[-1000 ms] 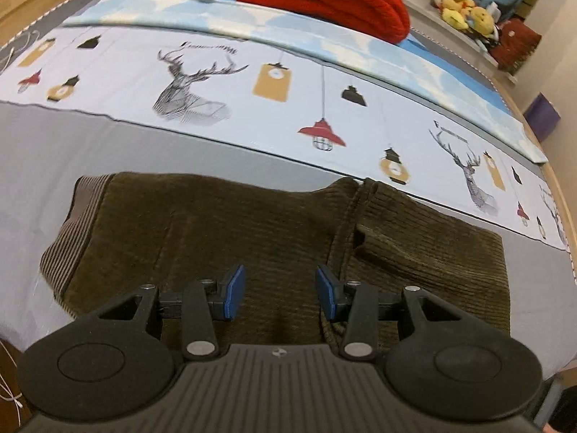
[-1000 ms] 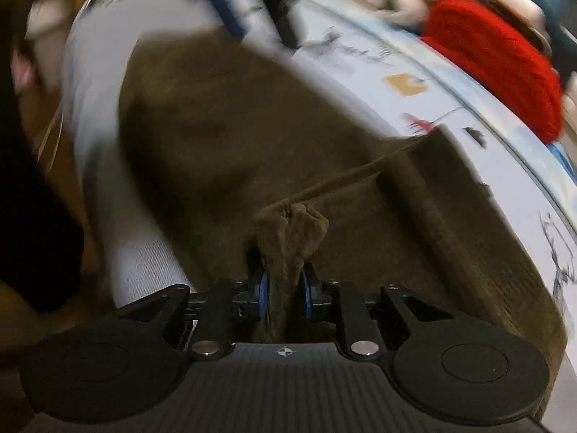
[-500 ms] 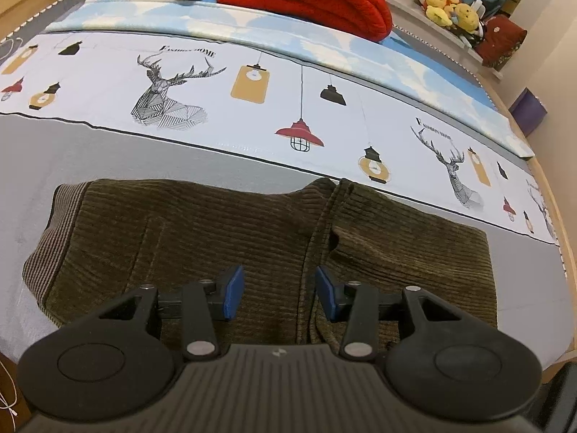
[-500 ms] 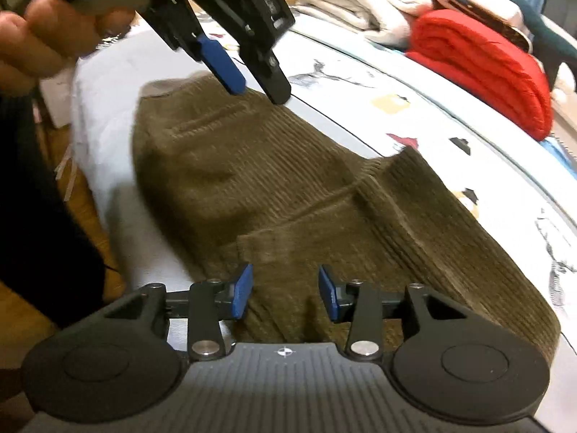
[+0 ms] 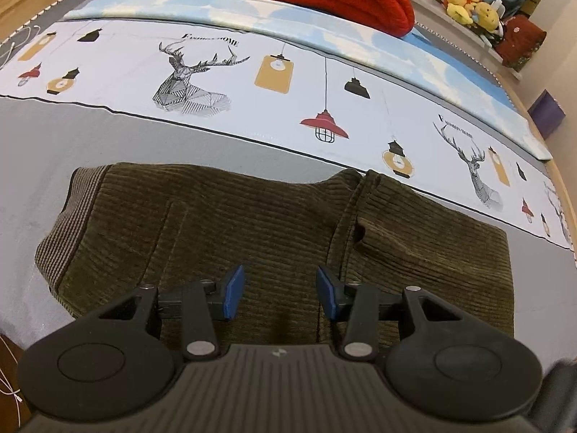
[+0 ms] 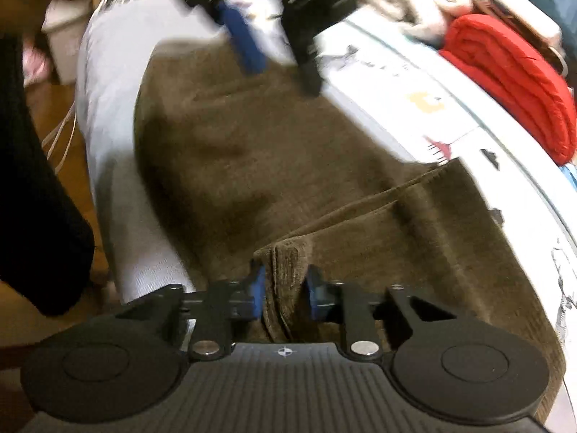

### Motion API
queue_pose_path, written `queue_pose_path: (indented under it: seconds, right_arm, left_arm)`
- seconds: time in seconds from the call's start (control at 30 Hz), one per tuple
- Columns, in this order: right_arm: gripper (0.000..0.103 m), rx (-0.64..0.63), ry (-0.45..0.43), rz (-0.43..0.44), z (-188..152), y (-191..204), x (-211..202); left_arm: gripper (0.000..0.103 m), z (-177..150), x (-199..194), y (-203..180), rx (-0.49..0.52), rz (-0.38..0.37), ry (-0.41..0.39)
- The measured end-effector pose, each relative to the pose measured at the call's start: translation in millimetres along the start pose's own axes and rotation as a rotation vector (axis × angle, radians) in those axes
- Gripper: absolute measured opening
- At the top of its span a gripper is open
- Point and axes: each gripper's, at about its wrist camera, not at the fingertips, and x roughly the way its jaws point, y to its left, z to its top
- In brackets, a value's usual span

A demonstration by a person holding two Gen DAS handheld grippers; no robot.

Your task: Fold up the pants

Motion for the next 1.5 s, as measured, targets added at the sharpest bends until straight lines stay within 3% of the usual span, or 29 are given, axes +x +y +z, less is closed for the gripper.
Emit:
queue_pose_path:
  seconds: [0.13,0.2,0.27,0.33,0.43,0.53,0.6,0.67,0.73,0.83,0.9,0.97,1.0,1.07,1.17,1.2,1.27,1.3,1.33,1.4,1.5]
  right_arm:
    - [0.020,-0.062,-0.069,0.074,-4.1,-2.7,-36.8]
    - [0.023,-0.069,-0.015,0.103,-16.7,1.6,-31.3]
    - [0.030,-0.104,0.031,0.048,-28.7,9.8,-20.9]
    - [0.033,-0.079,0.020,0.040,-31.6,6.3,-25.9]
    - [0.044,0.088,-0.077,0.080,-29.7,-25.8,-63.0]
    - [0.053,0.253,-0.142,0.028,-38.0,-70.3,-103.5]
    - [0.056,0.345,-0.130,-0.037,-49.7,-105.4,-128.5]
    - [0.066,0.418,-0.110,-0.105,-63.1,-141.4,-149.2]
    - [0.080,0.474,-0.080,-0.163,-77.0,-174.0,-158.6]
    - [0.082,0.603,-0.024,-0.206,-101.9,-215.2,-150.2]
    - [0.082,0.772,-0.020,-0.180,-124.1,-237.3,-131.7]
    - [0.080,0.946,0.064,-0.073,-142.6,-257.2,-104.5]
    - [0.078,0.975,0.076,-0.046,-145.5,-263.4,-93.8]
    - [0.079,0.980,0.068,-0.060,-143.7,-270.5,-79.3]
    - [0.080,1.018,0.129,-0.030,-149.5,-278.7,-57.0]
    - [0.080,1.035,0.156,-0.030,-153.1,-279.3,-51.2]
    - [0.079,1.062,0.188,-0.032,-157.1,-283.7,-38.2]
    - [0.075,1.070,0.194,-0.022,-158.0,-286.4,-33.0]
    - [0.047,1.074,0.192,-0.006,-158.9,-287.1,-31.3]
    - [0.016,1.067,0.169,0.035,-156.7,-290.0,-36.2]
    - [0.014,1.083,0.040,0.034,-150.5,-300.9,-65.7]
  left_arm:
    - [0.049,2.0,-0.8,-6.3,0.012,-0.016,-0.006]
    - [0.049,3.5,0.9,-13.1,0.023,-0.023,-0.004]
    - [0.049,4.4,2.9,-19.8,0.027,-0.032,-0.001]
    - [0.049,3.6,5.0,-26.8,0.037,-0.041,0.002]
    - [0.049,3.1,9.9,-40.4,0.072,-0.068,0.008]
    - [0.049,5.8,16.5,-52.9,0.103,-0.110,0.029]
    - [0.049,15.4,23.5,-64.5,0.165,-0.159,0.075]
    - [0.049,28.7,28.4,-76.7,0.267,-0.193,0.070]
    - [0.058,39.6,38.4,-86.2,0.371,-0.198,0.046]
    - [0.060,43.4,70.6,-87.7,0.389,-0.213,0.111]
    - [0.060,45.3,88.3,-93.9,0.409,-0.180,0.140]
    - [0.061,48.0,100.5,-102.1,0.444,-0.169,0.132]
    - [0.065,49.5,106.7,-102.8,0.453,-0.170,0.137]
    - [0.069,52.4,123.8,-102.2,0.462,-0.148,0.169]
    - [0.067,54.1,140.5,-103.1,0.480,-0.125,0.186]
    - [0.064,55.1,143.3,-103.4,0.488,-0.123,0.179]
    - [0.039,58.6,146.8,-104.0,0.488,-0.152,0.186]
    - [0.030,60.1,147.8,-103.9,0.485,-0.165,0.194]
    - [0.023,61.0,146.7,-104.4,0.492,-0.172,0.189]
    - [0.019,65.2,139.0,-106.6,0.499,-0.190,0.166]
    - [0.019,75.9,121.4,-109.4,0.473,-0.244,0.079]
